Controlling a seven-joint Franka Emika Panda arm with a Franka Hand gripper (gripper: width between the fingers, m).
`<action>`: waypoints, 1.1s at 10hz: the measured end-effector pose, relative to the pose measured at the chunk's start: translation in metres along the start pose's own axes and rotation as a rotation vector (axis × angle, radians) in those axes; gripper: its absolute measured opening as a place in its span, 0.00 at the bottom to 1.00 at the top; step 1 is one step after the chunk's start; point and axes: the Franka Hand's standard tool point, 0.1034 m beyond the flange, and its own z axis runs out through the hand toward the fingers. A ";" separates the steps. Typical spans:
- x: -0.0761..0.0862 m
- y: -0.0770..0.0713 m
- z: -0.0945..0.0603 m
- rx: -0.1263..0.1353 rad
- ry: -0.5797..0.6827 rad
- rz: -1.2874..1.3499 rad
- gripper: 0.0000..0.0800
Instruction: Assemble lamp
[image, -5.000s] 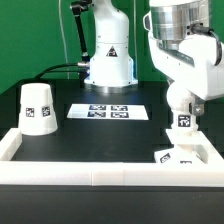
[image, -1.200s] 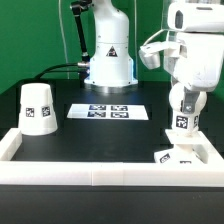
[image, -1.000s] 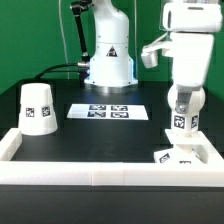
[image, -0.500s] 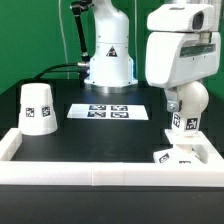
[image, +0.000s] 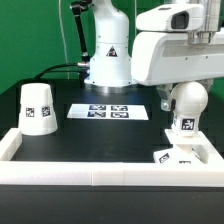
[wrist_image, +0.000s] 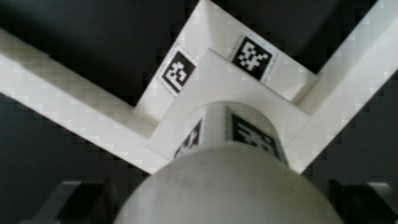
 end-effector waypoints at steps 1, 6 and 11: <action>0.000 0.000 0.000 0.000 0.000 0.066 0.72; -0.001 0.001 0.000 0.031 0.000 0.572 0.72; 0.000 0.001 -0.001 0.046 -0.004 0.918 0.72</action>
Offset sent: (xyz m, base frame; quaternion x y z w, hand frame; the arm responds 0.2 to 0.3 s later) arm -0.0034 -0.0064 -0.0024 0.0072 -0.0103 0.2911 0.9566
